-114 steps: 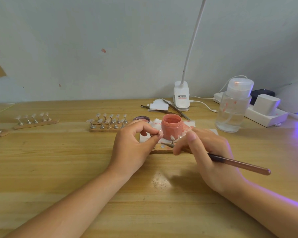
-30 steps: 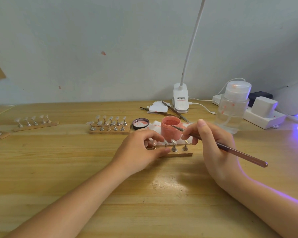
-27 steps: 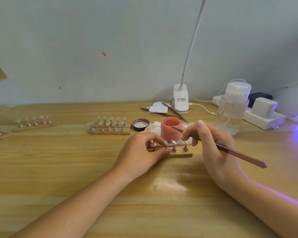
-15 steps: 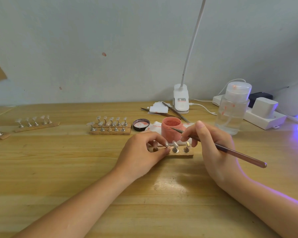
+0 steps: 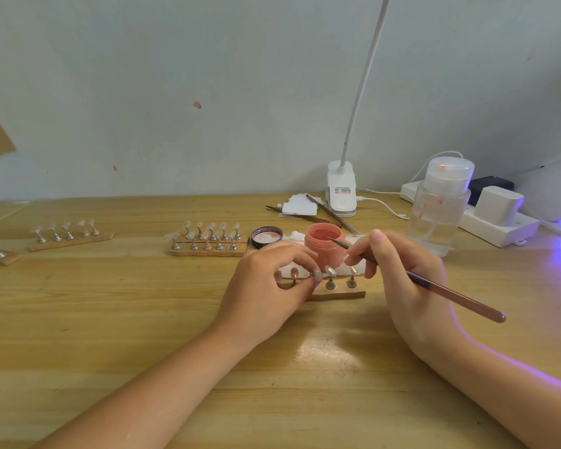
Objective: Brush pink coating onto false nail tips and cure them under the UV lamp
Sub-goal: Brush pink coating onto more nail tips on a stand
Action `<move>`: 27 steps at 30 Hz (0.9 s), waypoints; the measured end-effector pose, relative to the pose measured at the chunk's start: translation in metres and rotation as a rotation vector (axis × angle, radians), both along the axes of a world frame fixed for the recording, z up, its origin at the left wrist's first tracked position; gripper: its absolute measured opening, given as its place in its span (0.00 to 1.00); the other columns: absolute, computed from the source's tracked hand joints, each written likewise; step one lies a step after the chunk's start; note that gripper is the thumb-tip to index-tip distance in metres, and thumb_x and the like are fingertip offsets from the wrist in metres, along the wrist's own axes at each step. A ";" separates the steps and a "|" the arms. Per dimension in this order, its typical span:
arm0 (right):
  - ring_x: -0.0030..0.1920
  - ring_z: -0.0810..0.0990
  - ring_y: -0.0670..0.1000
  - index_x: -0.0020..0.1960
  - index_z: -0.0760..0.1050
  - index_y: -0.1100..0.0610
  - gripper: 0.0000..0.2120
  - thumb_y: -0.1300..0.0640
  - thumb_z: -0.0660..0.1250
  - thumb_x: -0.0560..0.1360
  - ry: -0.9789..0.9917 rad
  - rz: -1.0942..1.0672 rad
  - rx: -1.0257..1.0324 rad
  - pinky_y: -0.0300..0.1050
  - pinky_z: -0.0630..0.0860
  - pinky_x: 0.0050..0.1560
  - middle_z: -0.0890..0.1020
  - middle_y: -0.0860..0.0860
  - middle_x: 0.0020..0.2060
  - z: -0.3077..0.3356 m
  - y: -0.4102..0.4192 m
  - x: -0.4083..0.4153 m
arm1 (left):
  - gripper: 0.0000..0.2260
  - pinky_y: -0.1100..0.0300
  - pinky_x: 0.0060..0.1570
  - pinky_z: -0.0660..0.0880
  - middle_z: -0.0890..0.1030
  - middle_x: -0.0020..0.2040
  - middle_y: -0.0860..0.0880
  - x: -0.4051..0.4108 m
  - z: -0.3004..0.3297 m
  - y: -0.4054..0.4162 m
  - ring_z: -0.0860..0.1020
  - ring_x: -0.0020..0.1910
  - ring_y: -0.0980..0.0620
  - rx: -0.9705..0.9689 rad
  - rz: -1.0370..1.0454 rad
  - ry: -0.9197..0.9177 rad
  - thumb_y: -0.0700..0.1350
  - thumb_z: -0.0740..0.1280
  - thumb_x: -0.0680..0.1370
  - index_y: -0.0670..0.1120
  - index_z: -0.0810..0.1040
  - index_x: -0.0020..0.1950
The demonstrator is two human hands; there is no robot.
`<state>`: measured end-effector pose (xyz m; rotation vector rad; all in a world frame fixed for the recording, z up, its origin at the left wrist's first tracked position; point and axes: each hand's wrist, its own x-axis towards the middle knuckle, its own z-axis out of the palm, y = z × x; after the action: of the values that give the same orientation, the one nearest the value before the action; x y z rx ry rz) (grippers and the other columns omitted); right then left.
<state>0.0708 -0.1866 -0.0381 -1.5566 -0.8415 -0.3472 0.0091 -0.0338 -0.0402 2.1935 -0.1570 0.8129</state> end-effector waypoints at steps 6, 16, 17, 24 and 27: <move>0.31 0.75 0.40 0.34 0.77 0.51 0.12 0.51 0.63 0.76 0.085 -0.044 0.072 0.32 0.70 0.36 0.81 0.43 0.31 0.003 -0.002 -0.001 | 0.13 0.76 0.40 0.70 0.81 0.38 0.65 -0.003 0.003 0.000 0.77 0.44 0.67 -0.160 0.053 -0.051 0.37 0.73 0.69 0.57 0.78 0.37; 0.26 0.77 0.44 0.37 0.67 0.61 0.14 0.52 0.64 0.75 0.202 -0.083 0.076 0.31 0.70 0.28 0.82 0.47 0.27 0.026 -0.002 0.020 | 0.12 0.75 0.42 0.68 0.78 0.39 0.57 -0.003 0.004 0.003 0.74 0.37 0.65 -0.242 0.066 -0.101 0.35 0.73 0.67 0.54 0.81 0.38; 0.25 0.78 0.45 0.35 0.66 0.60 0.16 0.51 0.65 0.74 0.202 -0.089 0.058 0.31 0.70 0.27 0.81 0.48 0.24 0.031 -0.001 0.025 | 0.12 0.75 0.42 0.69 0.78 0.39 0.57 -0.003 0.004 0.003 0.74 0.37 0.64 -0.244 0.073 -0.100 0.36 0.73 0.67 0.54 0.81 0.37; 0.23 0.71 0.41 0.26 0.67 0.54 0.21 0.45 0.71 0.69 0.069 -0.236 -0.322 0.39 0.66 0.30 0.73 0.45 0.17 0.057 0.020 0.064 | 0.09 0.75 0.40 0.68 0.81 0.34 0.59 -0.003 0.004 0.004 0.74 0.33 0.62 -0.267 0.063 -0.111 0.36 0.73 0.67 0.51 0.81 0.35; 0.27 0.70 0.44 0.26 0.67 0.54 0.21 0.44 0.72 0.68 0.054 -0.255 -0.483 0.41 0.66 0.31 0.70 0.45 0.20 0.059 0.031 0.069 | 0.07 0.77 0.41 0.66 0.81 0.34 0.60 -0.003 0.005 0.003 0.71 0.31 0.60 -0.280 0.081 -0.087 0.38 0.74 0.67 0.50 0.81 0.35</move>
<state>0.1401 -0.1552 0.0209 -2.1239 -0.7164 -0.2946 0.0064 -0.0304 -0.0348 1.9127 0.0040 0.9179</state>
